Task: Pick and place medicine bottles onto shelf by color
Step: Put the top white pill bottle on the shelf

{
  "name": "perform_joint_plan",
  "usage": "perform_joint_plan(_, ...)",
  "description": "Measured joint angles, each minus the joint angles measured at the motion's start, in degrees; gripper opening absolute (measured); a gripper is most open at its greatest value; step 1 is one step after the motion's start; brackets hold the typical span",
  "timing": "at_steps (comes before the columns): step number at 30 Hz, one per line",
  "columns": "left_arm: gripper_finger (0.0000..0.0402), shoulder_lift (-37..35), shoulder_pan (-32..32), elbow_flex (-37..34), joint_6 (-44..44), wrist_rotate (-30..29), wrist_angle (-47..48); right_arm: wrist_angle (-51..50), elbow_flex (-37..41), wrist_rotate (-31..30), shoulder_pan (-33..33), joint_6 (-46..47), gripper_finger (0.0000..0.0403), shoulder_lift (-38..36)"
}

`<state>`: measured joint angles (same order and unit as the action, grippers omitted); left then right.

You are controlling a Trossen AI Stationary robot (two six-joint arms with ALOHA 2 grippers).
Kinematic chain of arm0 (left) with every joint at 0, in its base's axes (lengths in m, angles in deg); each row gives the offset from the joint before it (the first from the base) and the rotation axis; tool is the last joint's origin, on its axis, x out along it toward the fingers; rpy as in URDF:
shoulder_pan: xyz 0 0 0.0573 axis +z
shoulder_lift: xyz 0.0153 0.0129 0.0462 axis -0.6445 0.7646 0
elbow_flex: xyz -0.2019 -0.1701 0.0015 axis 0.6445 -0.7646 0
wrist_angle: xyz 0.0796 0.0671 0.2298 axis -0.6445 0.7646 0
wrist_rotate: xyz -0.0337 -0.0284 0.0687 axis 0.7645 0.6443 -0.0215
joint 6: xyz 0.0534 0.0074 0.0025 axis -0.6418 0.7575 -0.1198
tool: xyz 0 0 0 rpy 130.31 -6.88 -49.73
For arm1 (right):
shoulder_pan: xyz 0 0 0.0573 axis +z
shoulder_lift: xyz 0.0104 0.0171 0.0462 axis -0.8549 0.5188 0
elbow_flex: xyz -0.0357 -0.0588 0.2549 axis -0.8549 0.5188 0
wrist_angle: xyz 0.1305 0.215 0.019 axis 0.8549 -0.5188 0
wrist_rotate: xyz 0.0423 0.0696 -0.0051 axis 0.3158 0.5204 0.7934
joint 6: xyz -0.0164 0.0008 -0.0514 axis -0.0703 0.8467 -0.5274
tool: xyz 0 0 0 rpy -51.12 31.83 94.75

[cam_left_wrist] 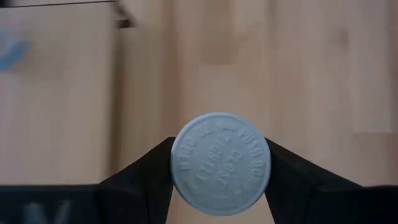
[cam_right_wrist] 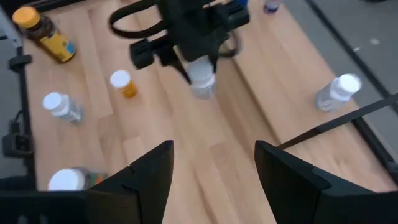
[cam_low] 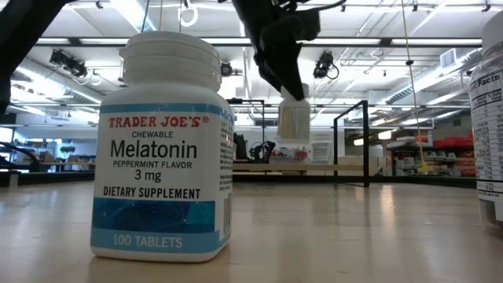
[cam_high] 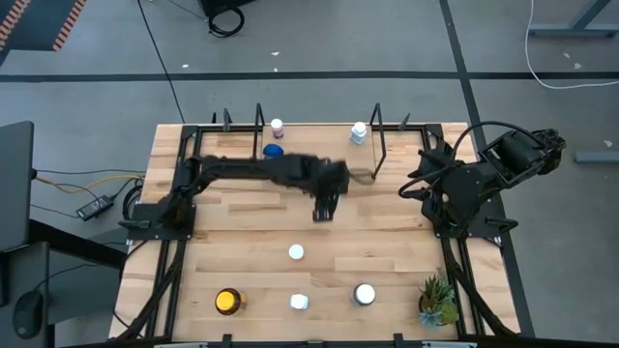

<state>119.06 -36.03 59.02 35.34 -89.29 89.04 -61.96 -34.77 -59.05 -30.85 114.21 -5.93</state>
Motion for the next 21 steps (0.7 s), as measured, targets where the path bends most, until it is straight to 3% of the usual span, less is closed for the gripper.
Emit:
perform_joint_plan(9,0.0202,0.1,12.3,3.5,-6.3,-0.3,8.7,0.0,0.0,-6.4,0.0,0.2,0.0231,0.0)
perform_joint_plan(14,0.0202,0.1,17.4,3.5,-10.4,-0.4,5.9,0.0,0.0,-11.2,0.0,0.8,0.0231,0.0)
perform_joint_plan(21,0.0204,0.3,23.8,3.5,-3.7,-0.2,3.4,0.0,0.0,-17.5,-3.9,-0.5,0.0231,0.0)
